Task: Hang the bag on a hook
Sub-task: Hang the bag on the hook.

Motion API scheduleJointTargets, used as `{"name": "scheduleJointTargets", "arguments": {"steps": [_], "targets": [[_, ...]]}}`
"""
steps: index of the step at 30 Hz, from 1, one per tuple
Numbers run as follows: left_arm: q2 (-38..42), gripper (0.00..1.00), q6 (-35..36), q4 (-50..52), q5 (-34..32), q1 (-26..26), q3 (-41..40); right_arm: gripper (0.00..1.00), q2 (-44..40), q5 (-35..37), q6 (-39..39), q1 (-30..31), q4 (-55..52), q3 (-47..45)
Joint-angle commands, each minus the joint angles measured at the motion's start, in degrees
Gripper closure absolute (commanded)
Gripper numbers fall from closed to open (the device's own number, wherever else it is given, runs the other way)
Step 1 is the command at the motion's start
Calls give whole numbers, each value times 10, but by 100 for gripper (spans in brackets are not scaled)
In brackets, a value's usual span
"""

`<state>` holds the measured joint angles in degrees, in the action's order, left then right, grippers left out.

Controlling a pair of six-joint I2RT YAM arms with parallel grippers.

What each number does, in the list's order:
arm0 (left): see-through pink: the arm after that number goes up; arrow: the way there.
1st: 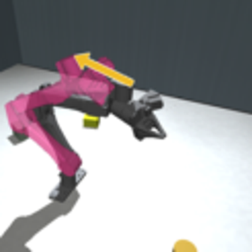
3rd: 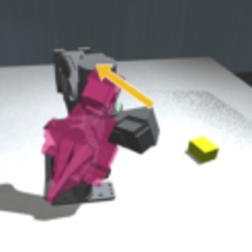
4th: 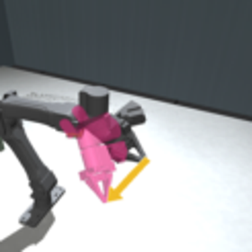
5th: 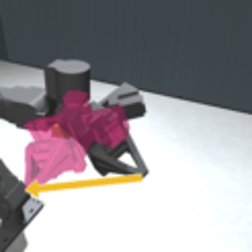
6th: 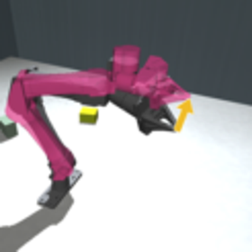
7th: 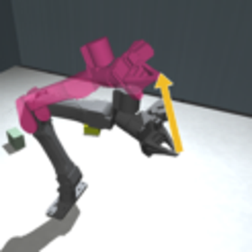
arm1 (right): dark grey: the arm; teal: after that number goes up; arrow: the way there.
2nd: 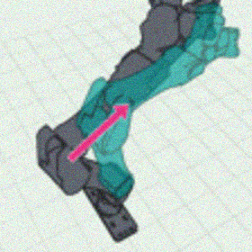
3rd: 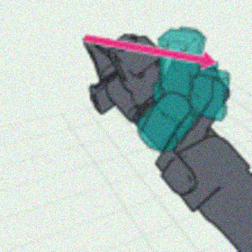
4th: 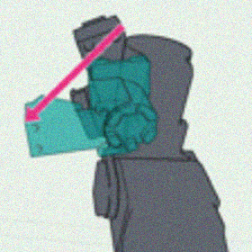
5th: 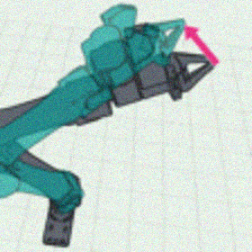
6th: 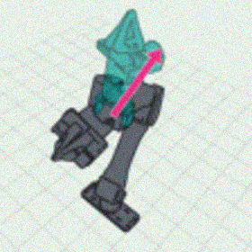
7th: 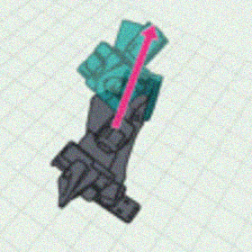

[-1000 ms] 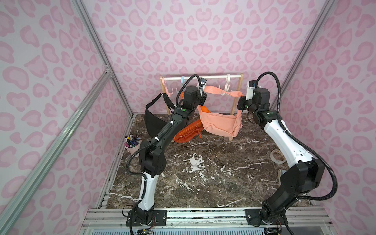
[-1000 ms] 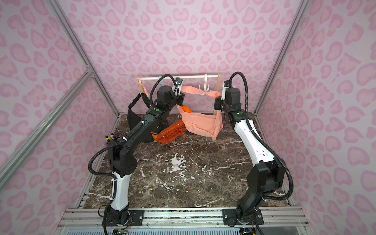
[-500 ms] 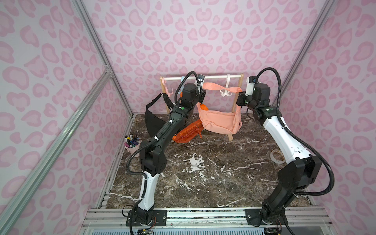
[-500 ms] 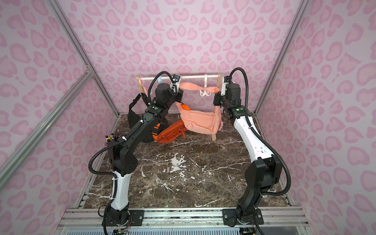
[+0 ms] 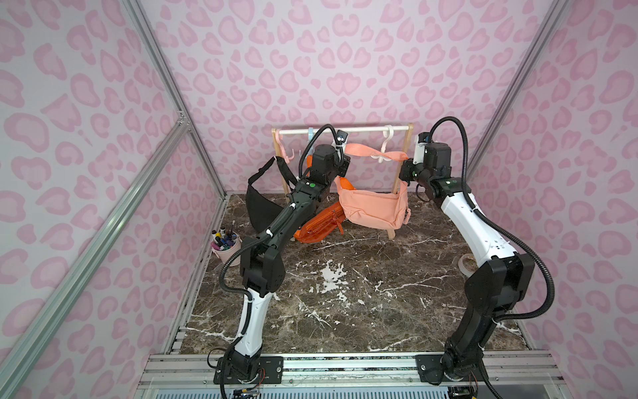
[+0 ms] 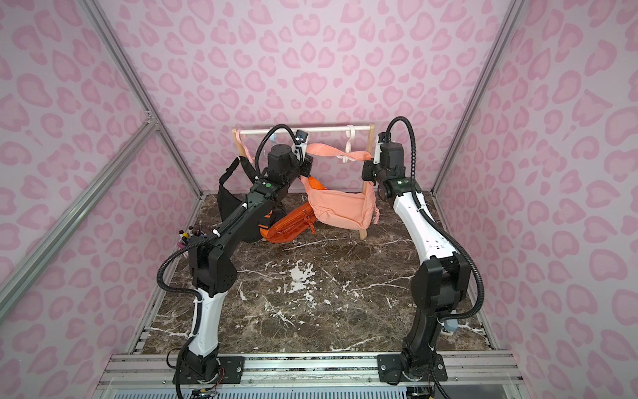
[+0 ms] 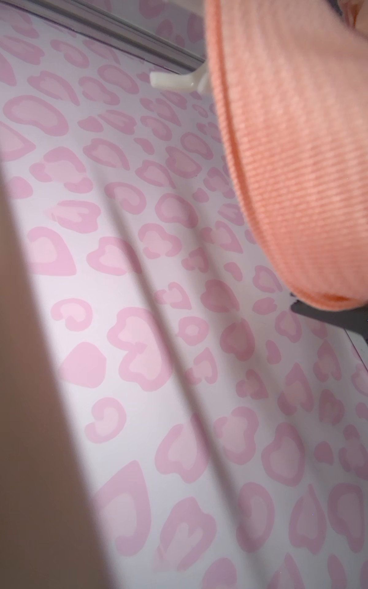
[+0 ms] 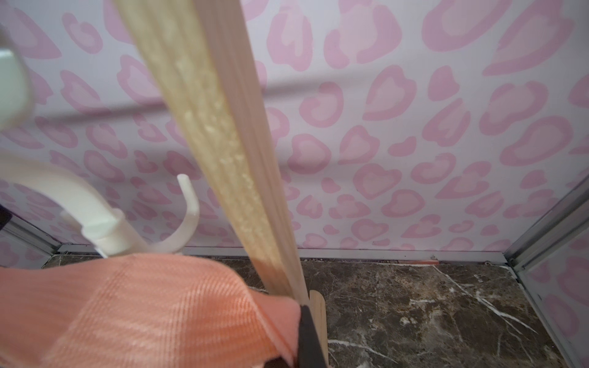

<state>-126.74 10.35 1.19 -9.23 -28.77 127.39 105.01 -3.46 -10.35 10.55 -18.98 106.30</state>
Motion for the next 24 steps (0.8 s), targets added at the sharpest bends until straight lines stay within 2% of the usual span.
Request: {"name": "scheduleJointTargets", "arguments": {"steps": [1, 6, 15, 18, 19, 22, 24], "targets": [[-7, 97, -13, 1, -18, 5, 7, 100, 8, 19, -9, -3, 3, -8], [1, 97, -25, 20, -11, 4, -4, 100, 10, 5, -18, -3, 5, -28], [59, 97, -45, -12, 19, 0, -98, 100, -16, -30, -38, -4, 43, -97], [75, 92, -59, -20, 29, -1, -126, 99, -20, -45, -47, -3, 50, -110], [80, 90, -65, -21, 30, -1, -133, 93, -22, -48, -50, -4, 54, -116], [95, 79, -81, -22, 40, -1, -153, 66, -33, -51, -56, -2, 71, -139], [107, 69, -89, -25, 52, -1, -168, 56, -42, -51, -58, -2, 83, -153]]}}
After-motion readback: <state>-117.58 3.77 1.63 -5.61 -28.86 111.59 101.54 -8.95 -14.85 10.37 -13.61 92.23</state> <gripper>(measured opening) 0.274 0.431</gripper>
